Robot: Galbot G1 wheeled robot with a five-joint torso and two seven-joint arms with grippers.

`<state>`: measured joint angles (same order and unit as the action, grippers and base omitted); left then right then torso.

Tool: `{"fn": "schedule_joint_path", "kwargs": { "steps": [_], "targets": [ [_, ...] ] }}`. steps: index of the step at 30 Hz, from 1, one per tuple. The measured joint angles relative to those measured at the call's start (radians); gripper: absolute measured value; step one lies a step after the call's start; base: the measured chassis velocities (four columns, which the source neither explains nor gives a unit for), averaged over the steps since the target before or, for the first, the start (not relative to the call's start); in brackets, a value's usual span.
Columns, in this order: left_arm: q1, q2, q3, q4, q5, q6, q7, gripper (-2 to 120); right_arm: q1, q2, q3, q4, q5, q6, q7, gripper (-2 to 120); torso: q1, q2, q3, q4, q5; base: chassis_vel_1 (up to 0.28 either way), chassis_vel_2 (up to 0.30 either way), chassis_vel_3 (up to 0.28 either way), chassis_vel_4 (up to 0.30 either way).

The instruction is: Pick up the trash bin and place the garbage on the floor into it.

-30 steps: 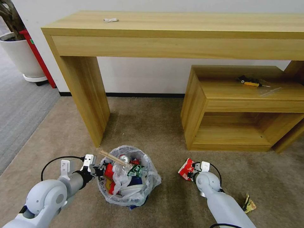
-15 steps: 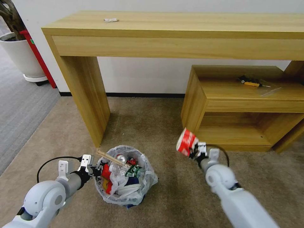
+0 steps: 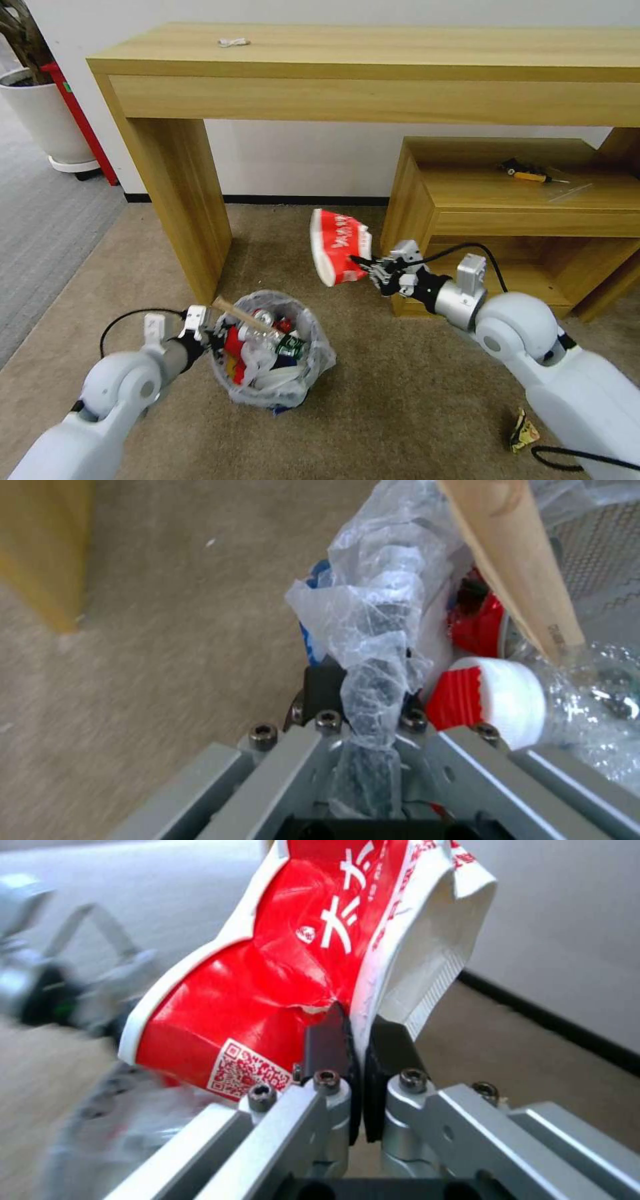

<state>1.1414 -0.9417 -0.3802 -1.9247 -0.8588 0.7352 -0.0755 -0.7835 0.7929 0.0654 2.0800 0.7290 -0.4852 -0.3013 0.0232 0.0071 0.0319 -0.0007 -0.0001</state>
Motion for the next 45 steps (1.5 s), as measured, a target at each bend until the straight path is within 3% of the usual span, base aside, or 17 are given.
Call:
{"fn": "schedule_joint_path", "kwargs": {
  "steps": [3, 5, 7, 11, 17, 26, 28, 32, 33, 45],
  "targets": [
    [-0.063, 0.008, 0.056, 0.025, -0.031, 0.000, -0.024, 0, 0.076, -0.002, -0.077, 0.000, -0.005, -0.032, -0.002, 0, 0.000, 0.000, 0.000, -0.0002, -0.0004, 0.000, 0.000, 0.000, 0.000],
    [-0.063, 0.008, 0.056, 0.025, -0.031, 0.000, -0.024, 0, 0.076, -0.002, -0.077, 0.000, -0.005, -0.032, -0.002, 0, 0.000, 0.000, 0.000, -0.0002, -0.0004, 0.000, 0.000, 0.000, 0.000],
    [-0.106, 0.051, 0.092, 0.036, -0.084, 0.000, -0.044, 0, 0.152, -0.004, -0.181, -0.024, -0.064, -0.065, -0.025, 0, 0.000, 0.000, 0.000, -0.0001, -0.0002, 0.000, 0.000, 0.000, 0.000],
    [-0.114, 0.102, 0.094, 0.036, -0.127, 0.000, -0.057, 0, 0.182, -0.005, -0.236, -0.034, -0.147, -0.102, -0.109, 0, 0.000, 0.000, 0.000, 0.0002, -0.0002, 0.000, 0.000, 0.000, 0.000],
    [-0.100, 0.137, 0.083, 0.020, -0.152, 0.000, -0.059, 0, 0.196, 0.004, -0.295, -0.042, -0.173, -0.129, -0.125, 0, 0.000, 0.000, 0.000, 0.0000, -0.0002, 0.000, 0.000, 0.000, 0.000],
    [-0.078, 0.147, 0.065, -0.010, -0.169, 0.000, -0.068, 0, 0.218, 0.057, -0.384, -0.135, -0.171, -0.088, -0.053, 0, 0.000, 0.000, 0.000, 0.0000, -0.0002, 0.000, 0.000, 0.000, 0.000],
    [-0.063, 0.145, 0.058, -0.028, -0.179, 0.000, -0.083, 0, 0.227, 0.089, -0.433, -0.169, -0.154, -0.067, 0.018, 0, 0.000, 0.000, 0.000, 0.0000, -0.0002, 0.000, 0.000, 0.000, 0.000],
    [-0.056, 0.150, 0.054, -0.036, -0.181, 0.000, -0.088, 0, 0.228, 0.096, -0.440, -0.167, -0.150, -0.073, 0.033, 1, 0.000, 0.000, 0.000, -0.0001, -0.0001, 0.000, 0.000, 0.000, 0.000],
    [-0.053, 0.151, 0.051, -0.040, -0.181, 0.000, -0.089, 0, 0.228, 0.096, -0.443, -0.160, -0.141, -0.077, 0.043, 8, 0.000, 0.000, 0.000, -0.0001, -0.0001, 0.000, 0.000, 0.000, 0.000],
    [-0.027, 0.140, 0.026, -0.047, -0.186, 0.000, -0.079, 0, 0.214, 0.071, -0.429, -0.107, -0.079, -0.091, 0.095, 47, 0.000, 0.000, 0.000, -0.0001, -0.0001, 0.000, 0.000, 0.000, 0.000]
  ]
}}
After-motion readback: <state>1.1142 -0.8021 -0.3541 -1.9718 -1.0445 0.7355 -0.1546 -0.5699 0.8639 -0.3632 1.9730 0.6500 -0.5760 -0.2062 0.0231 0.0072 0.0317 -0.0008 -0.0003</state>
